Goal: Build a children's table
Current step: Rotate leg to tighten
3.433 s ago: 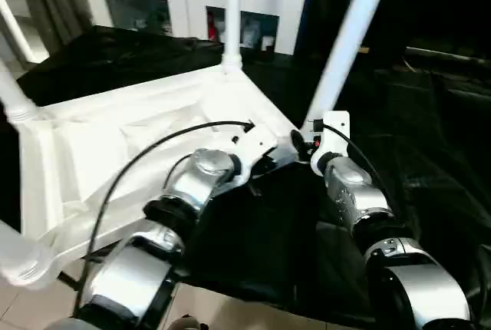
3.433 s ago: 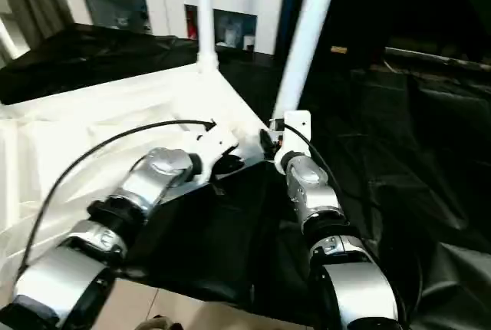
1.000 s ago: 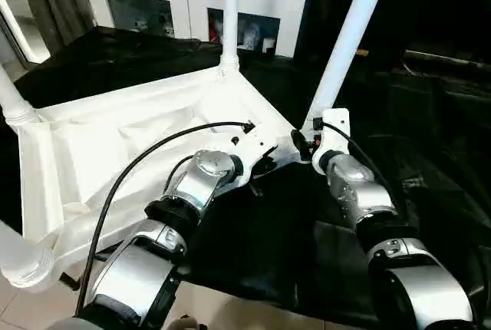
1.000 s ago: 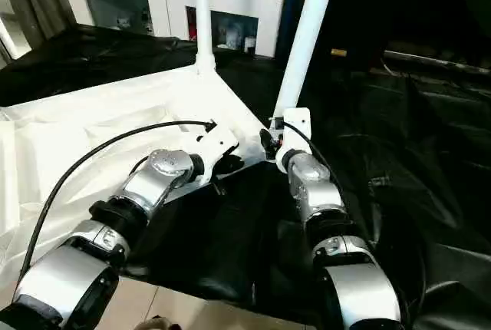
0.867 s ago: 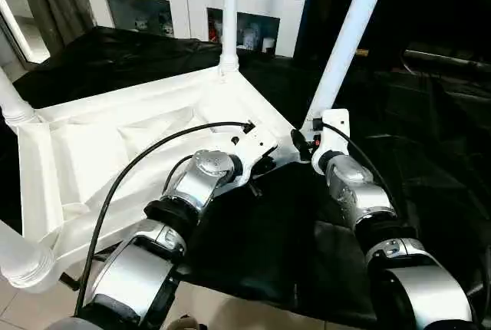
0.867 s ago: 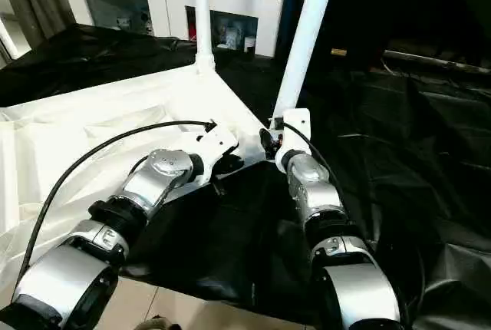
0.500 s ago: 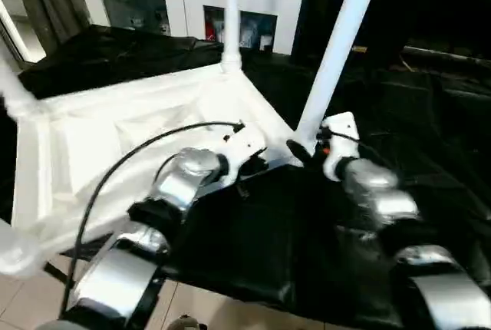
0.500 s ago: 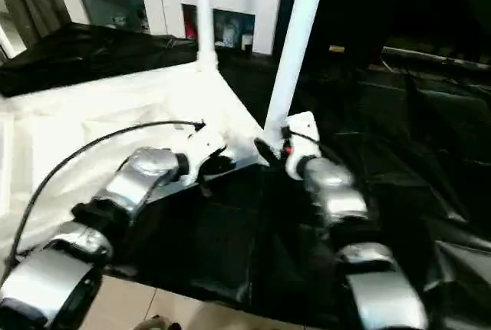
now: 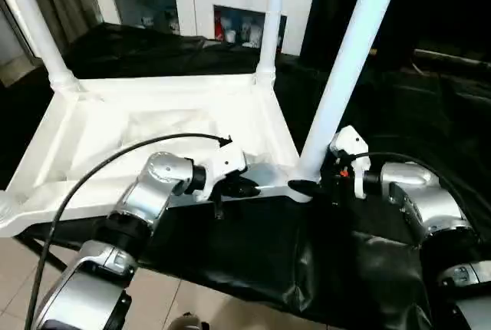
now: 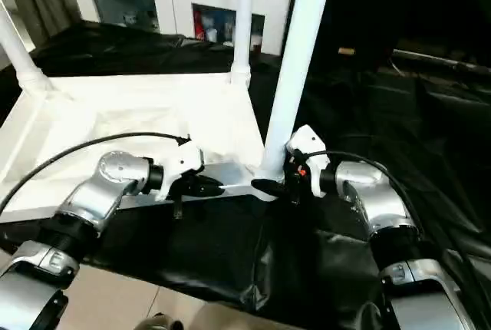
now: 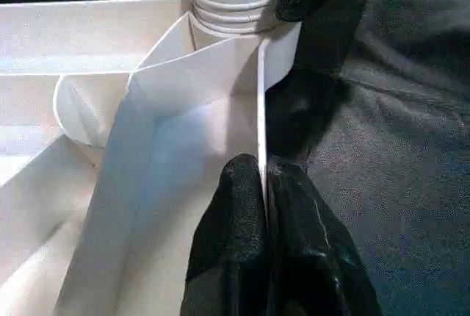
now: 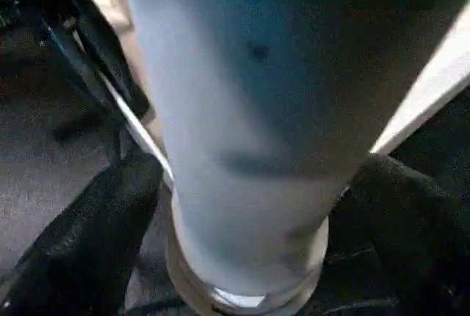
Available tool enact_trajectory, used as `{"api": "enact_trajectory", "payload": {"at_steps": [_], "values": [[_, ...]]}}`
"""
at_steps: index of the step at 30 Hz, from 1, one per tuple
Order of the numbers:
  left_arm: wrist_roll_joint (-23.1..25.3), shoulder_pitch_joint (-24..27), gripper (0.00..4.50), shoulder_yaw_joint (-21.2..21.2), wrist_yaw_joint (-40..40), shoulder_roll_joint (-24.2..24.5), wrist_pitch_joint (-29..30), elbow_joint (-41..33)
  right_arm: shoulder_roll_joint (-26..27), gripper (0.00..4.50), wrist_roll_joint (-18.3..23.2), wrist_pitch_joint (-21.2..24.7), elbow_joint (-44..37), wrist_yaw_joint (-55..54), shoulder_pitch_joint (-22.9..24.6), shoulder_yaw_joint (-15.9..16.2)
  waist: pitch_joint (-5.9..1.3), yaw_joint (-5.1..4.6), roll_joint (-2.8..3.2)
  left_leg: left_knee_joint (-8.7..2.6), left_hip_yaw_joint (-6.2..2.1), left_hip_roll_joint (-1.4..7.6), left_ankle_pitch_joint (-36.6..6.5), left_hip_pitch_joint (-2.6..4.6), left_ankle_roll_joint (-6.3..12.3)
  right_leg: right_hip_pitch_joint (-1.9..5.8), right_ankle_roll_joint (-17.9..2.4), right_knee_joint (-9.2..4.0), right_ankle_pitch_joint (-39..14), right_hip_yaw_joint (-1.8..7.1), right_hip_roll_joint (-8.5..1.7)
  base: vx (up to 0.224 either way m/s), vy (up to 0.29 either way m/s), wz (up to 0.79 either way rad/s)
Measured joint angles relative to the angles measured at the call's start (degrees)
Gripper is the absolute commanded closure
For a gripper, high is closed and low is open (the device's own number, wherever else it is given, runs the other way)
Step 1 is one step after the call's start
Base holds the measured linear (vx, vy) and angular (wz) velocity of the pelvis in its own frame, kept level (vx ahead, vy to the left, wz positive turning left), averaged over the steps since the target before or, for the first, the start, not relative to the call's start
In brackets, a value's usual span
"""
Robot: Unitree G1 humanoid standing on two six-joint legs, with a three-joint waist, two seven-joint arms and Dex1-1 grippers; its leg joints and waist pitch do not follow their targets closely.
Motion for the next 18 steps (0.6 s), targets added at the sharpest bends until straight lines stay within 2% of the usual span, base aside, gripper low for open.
{"api": "enact_trajectory", "payload": {"at_steps": [3,4,7,10,12,18], "values": [[-0.1,0.4,4.5,0.1,-0.2,0.3,0.5,-0.6,-0.3,0.05,-1.1,-0.1,-0.1,-0.1,0.0,0.8,0.0,-0.02,0.0,-0.01,0.0,0.0,0.0,-0.01,0.0,-0.01,0.0,0.0,0.0,0.0,0.0,0.0,0.0,0.0],[-0.1,0.4,4.5,0.1,-0.2,0.3,0.8,-0.8,-0.3,0.32,-1.5,-0.1,0.0,-0.1,0.1,0.9,0.0,-0.04,0.0,-0.02,0.0,0.0,0.0,-0.02,0.0,-0.02,0.0,0.0,0.0,0.0,0.0,0.0,0.0,0.0],[-0.2,0.5,4.5,0.1,-0.2,0.4,1.1,-1.2,-0.2,0.45,-1.8,-0.1,0.2,-0.1,0.1,0.9,0.0,-0.02,0.0,-0.02,0.0,0.0,0.0,-0.02,0.0,-0.03,0.0,0.0,0.0,0.0,0.0,0.0,0.0,0.0],[-0.2,0.5,4.5,0.1,-0.3,0.4,1.2,-1.3,-0.2,0.87,-1.7,0.0,0.2,-0.1,0.1,0.9,0.0,-0.03,-0.01,-0.02,0.0,0.0,0.0,-0.03,0.0,-0.03,0.0,0.0,0.0,0.0,0.0,0.0,0.0,0.0],[-0.2,0.5,4.5,0.1,-0.3,0.4,1.3,-1.3,-0.2,0.93,-1.7,0.0,0.2,0.0,0.1,0.9,0.0,-0.03,-0.01,-0.02,0.0,0.0,0.0,-0.02,0.0,-0.03,0.0,0.0,0.0,0.0,0.0,0.0,0.0,0.0],[-0.3,0.5,4.5,0.1,-0.3,0.4,1.6,-1.4,0.0,1.6,-1.4,0.1,0.2,0.6,0.2,0.9,0.01,-0.06,-0.01,-0.02,0.0,0.0,0.0,-0.02,0.0,-0.03,0.0,0.0,0.0,0.0,0.0,0.0,0.0,0.0]]}}
